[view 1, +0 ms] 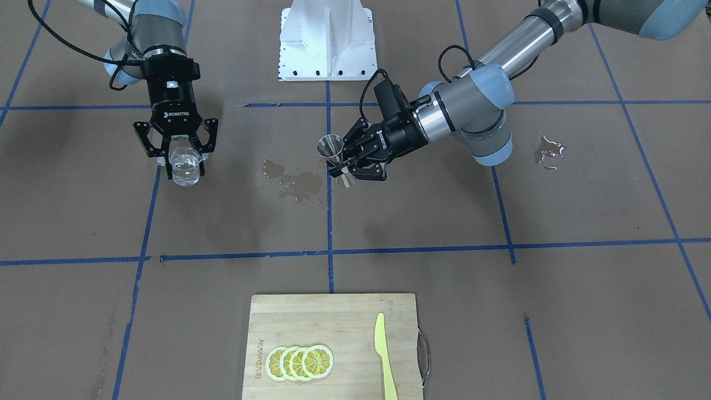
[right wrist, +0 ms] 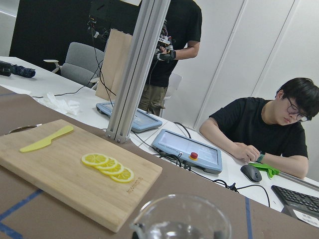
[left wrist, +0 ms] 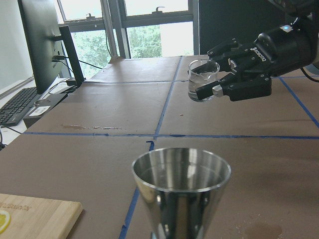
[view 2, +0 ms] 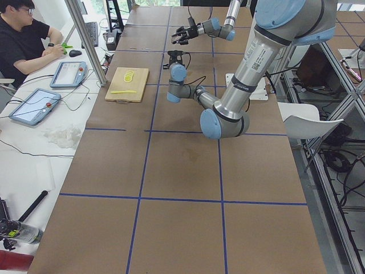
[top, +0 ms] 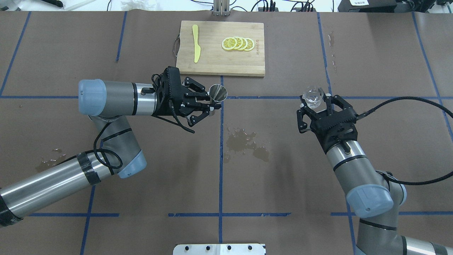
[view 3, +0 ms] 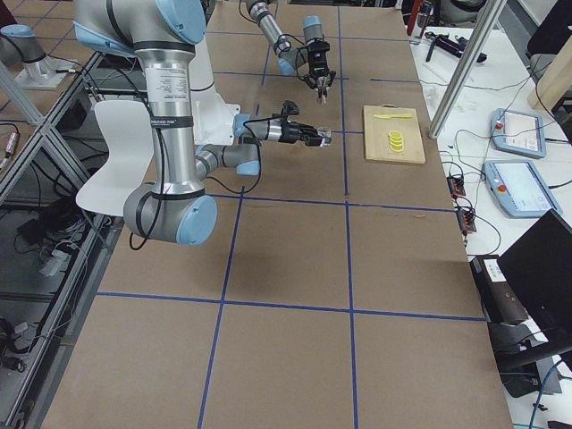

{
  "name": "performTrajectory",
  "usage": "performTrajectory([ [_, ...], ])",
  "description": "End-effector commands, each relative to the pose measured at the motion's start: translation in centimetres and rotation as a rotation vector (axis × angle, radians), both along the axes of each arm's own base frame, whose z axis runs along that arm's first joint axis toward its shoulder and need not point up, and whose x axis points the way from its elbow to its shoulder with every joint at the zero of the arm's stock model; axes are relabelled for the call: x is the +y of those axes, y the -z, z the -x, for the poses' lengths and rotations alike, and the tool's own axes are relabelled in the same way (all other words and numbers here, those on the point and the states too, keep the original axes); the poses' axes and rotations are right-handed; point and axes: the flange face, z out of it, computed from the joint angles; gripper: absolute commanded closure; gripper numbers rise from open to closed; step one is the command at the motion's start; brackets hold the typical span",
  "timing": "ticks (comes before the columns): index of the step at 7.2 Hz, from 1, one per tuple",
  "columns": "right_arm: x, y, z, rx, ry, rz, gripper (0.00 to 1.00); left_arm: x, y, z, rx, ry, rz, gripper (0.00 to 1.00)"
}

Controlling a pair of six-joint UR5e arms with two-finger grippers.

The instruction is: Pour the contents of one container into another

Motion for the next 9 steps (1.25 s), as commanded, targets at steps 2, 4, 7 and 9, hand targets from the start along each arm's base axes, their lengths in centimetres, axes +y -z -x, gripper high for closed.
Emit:
performTrajectory([
  [2, -2.1, 6.0, 2.1, -0.002, -0.024, 0.004, 1.00, 0.2, -1.4, 0.0, -0.015, 0.011, 0.017, 1.00],
  [4, -2.5, 9.6, 3.3, 0.059, -0.031, 0.024, 1.00, 0.2, -1.4, 0.0, -0.015, 0.011, 0.017, 1.00],
  [7, -2.6, 13.5, 5.1, 0.165, -0.029, 0.056, 1.00, 0.3, -1.4, -0.2, -0.014, 0.014, 0.018, 1.00],
  [9, -2.0, 14.4, 6.2, 0.197, -0.019, 0.063, 1.00, 0.4, -1.3, -0.4, -0.011, 0.015, 0.019, 1.00],
])
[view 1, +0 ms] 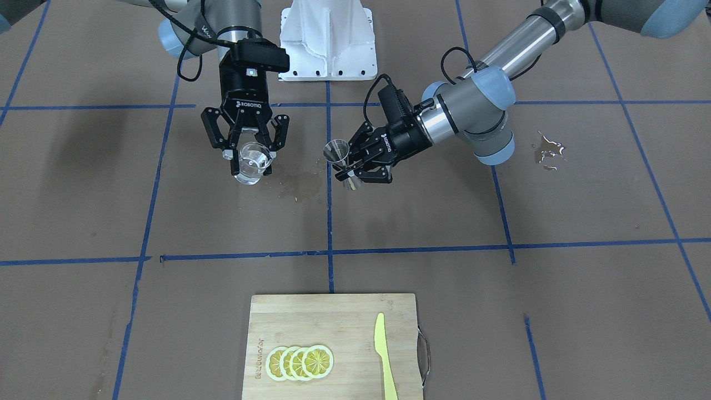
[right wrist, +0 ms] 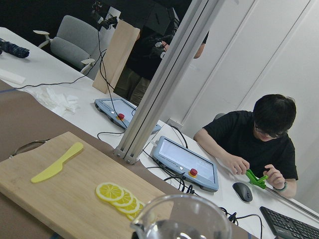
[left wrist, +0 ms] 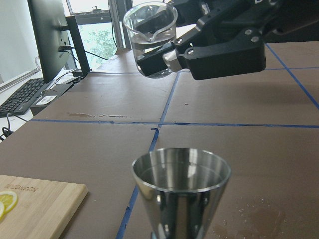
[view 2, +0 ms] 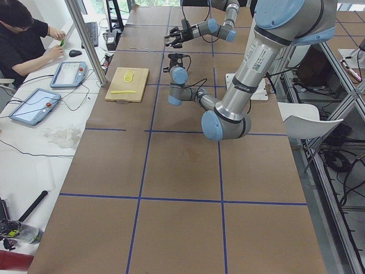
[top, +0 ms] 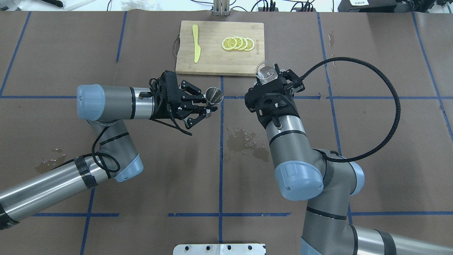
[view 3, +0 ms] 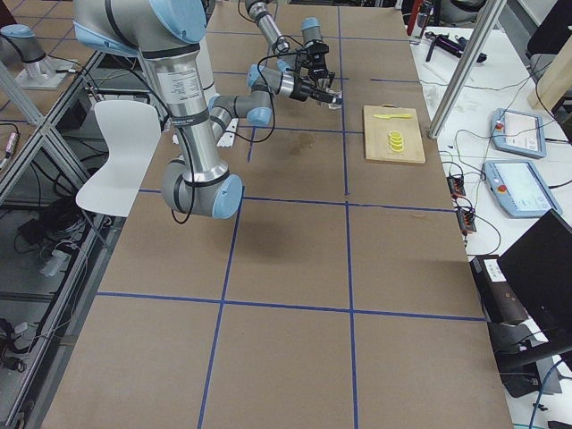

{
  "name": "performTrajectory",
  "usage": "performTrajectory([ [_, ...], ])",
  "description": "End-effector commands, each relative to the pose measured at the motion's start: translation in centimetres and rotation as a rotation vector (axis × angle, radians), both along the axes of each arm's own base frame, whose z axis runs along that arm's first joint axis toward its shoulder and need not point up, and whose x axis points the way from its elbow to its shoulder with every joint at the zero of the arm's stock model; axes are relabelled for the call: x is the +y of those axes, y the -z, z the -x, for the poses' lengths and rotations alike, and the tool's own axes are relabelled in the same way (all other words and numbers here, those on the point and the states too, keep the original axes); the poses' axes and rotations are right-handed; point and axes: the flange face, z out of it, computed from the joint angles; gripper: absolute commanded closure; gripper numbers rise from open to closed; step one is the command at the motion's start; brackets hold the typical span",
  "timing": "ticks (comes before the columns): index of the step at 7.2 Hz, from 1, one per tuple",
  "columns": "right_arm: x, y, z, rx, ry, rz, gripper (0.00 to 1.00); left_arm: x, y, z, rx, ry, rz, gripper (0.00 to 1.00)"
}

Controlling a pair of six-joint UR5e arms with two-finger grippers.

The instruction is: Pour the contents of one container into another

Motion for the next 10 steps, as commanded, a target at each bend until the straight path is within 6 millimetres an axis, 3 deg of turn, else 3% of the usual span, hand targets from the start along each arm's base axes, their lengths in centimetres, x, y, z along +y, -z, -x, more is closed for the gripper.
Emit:
performTrajectory([
  [1, 1.4, 1.4, 1.4, 0.007, 0.007, -0.008, 1.00, 0.1, 0.0, -0.2, 0.001, 0.008, 0.004, 1.00],
  [4, 3.3, 2.2, 2.9, 0.042, 0.031, -0.013, 1.00, 0.1, 0.0, -0.2, 0.001, 0.008, 0.004, 1.00],
  [6, 3.5, 4.8, 3.7, 0.103, 0.027, -0.004, 1.00, 0.1, 0.0, -0.2, 0.001, 0.008, 0.004, 1.00],
  [8, 4.2, 5.1, 4.5, 0.119, 0.031, -0.007, 1.00, 0.1, 0.1, -0.2, 0.002, 0.010, 0.004, 1.00],
  [10, 4.3, 6.7, 5.1, 0.162, 0.037, 0.003, 1.00, 0.1, 0.0, -0.2, 0.001, 0.008, 0.004, 1.00],
])
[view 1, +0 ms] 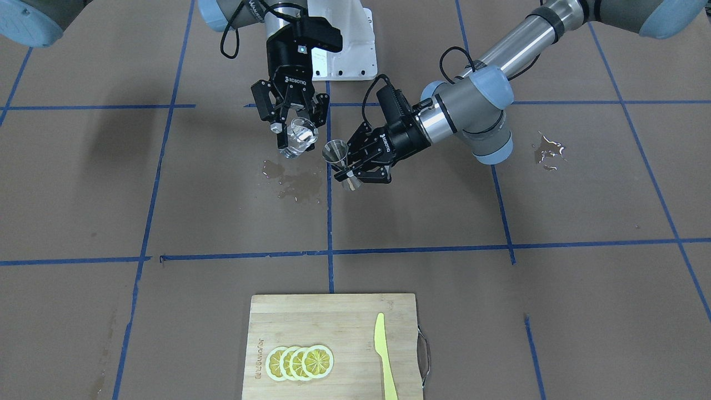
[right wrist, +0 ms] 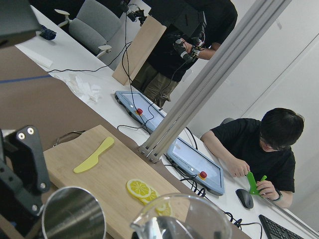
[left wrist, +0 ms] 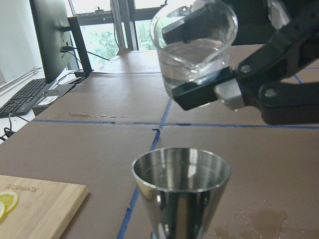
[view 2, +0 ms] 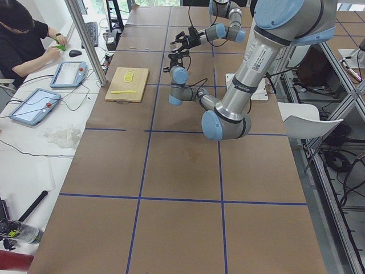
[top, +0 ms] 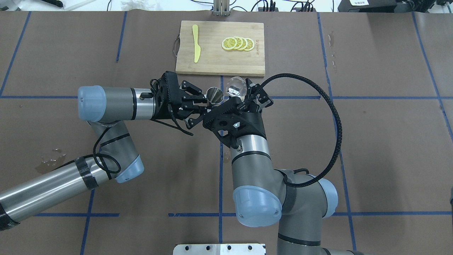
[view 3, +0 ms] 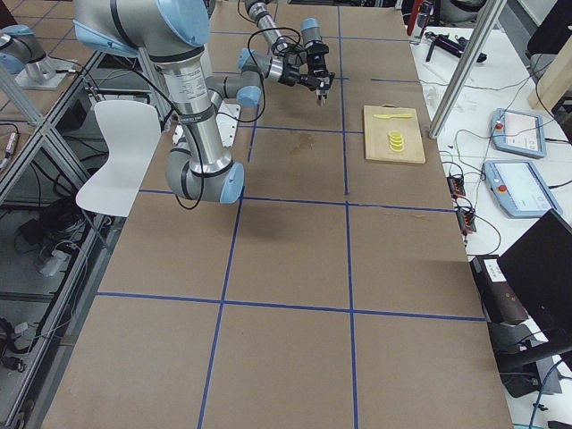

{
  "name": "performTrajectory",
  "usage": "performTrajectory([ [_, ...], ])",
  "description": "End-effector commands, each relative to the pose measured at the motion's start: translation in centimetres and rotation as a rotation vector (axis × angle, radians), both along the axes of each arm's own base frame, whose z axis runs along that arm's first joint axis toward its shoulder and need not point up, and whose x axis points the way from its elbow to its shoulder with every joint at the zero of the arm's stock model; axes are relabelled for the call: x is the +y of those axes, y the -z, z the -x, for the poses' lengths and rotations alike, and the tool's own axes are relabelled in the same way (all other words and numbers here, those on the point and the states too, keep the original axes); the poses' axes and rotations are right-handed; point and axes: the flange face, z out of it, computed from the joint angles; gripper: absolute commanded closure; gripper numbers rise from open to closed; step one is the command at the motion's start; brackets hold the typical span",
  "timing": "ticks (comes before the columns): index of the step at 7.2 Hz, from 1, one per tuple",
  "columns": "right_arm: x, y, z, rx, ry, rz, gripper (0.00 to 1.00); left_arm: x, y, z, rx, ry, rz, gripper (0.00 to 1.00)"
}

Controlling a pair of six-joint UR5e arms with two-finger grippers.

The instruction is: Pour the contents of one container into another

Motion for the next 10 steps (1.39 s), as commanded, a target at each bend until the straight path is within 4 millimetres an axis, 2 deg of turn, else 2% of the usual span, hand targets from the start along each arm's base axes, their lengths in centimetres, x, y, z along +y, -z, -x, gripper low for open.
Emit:
performTrajectory([
  [1, 0.1, 0.9, 0.4, 0.035, 0.001, 0.007, 1.00, 0.0, 0.0, 0.0, 0.000, 0.000, 0.000, 1.00],
  [3, 0.0, 1.3, 0.8, 0.066, -0.004, 0.010, 1.00, 0.0, 0.0, 0.0, 0.000, 0.000, 0.000, 1.00],
  [4, -0.1, 2.3, 1.1, 0.117, -0.008, 0.019, 1.00, 0.0, 0.0, 0.0, 0.000, 0.000, 0.000, 1.00],
  [9, -0.3, 1.8, 1.5, 0.217, -0.037, 0.020, 1.00, 0.0, 0.0, 0.1, 0.001, 0.000, -0.001, 1.00],
  [10, -0.3, 3.0, 1.6, 0.249, -0.040, 0.025, 1.00, 0.1, -0.1, 0.1, 0.001, 0.000, -0.001, 1.00],
])
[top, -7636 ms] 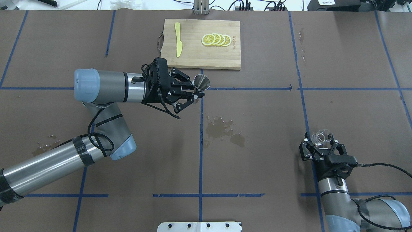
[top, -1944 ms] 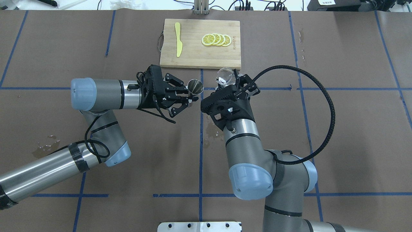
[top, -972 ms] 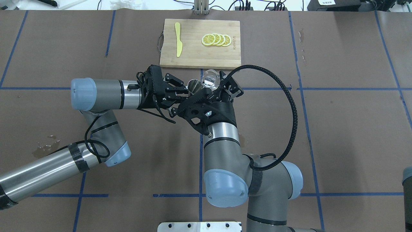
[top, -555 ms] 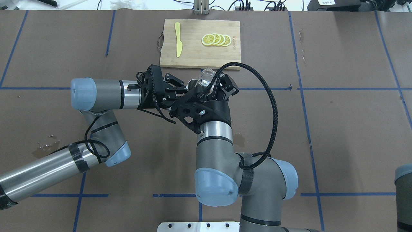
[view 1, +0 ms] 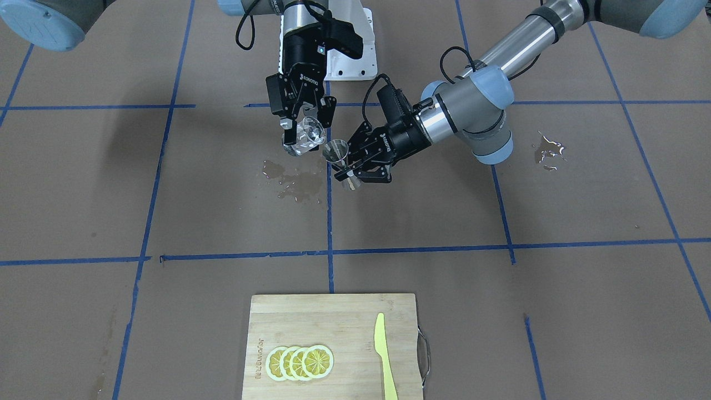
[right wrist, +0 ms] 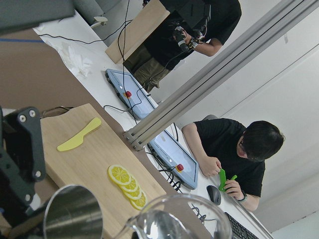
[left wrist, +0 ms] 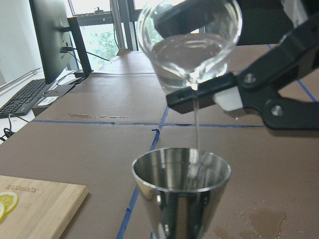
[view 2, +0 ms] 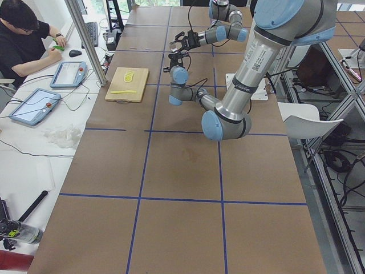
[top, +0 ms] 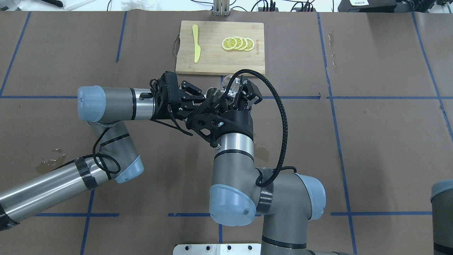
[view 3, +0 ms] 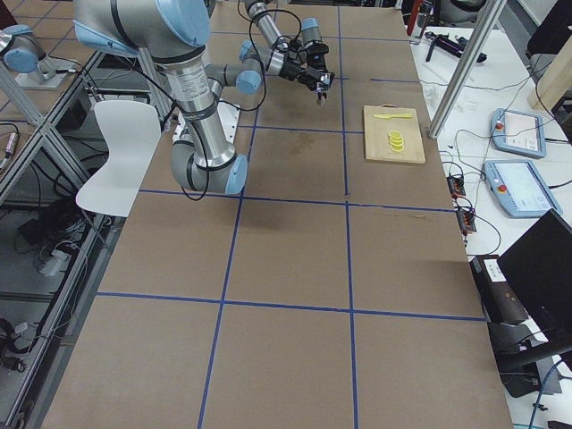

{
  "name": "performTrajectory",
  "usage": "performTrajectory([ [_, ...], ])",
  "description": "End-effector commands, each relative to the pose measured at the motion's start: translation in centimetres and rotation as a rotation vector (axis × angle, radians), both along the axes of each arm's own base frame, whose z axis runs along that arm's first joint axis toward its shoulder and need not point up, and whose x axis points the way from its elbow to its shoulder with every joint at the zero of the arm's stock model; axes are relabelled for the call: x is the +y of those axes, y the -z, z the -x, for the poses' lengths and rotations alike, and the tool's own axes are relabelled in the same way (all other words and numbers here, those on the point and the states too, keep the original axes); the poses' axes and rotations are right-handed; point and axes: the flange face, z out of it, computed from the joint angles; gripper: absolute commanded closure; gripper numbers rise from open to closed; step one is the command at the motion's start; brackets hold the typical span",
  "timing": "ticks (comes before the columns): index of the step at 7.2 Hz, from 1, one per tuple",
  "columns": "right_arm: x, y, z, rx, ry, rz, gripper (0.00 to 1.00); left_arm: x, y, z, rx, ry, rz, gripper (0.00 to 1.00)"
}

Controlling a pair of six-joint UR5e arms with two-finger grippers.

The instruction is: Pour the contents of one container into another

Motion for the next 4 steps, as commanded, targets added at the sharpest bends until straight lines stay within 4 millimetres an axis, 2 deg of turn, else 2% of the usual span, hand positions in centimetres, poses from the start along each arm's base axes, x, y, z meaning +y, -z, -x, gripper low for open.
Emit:
performTrajectory([
  [1, -0.11, 1.79, 0.26, 0.081, -0.013, 0.005, 1.00, 0.10, -0.03, -0.04, 0.000, -0.002, 0.000, 1.00],
  [4, -0.14, 1.59, 0.31, 0.182, -0.009, -0.015, 1.00, 0.10, -0.03, -0.04, 0.000, -0.002, 0.000, 1.00],
])
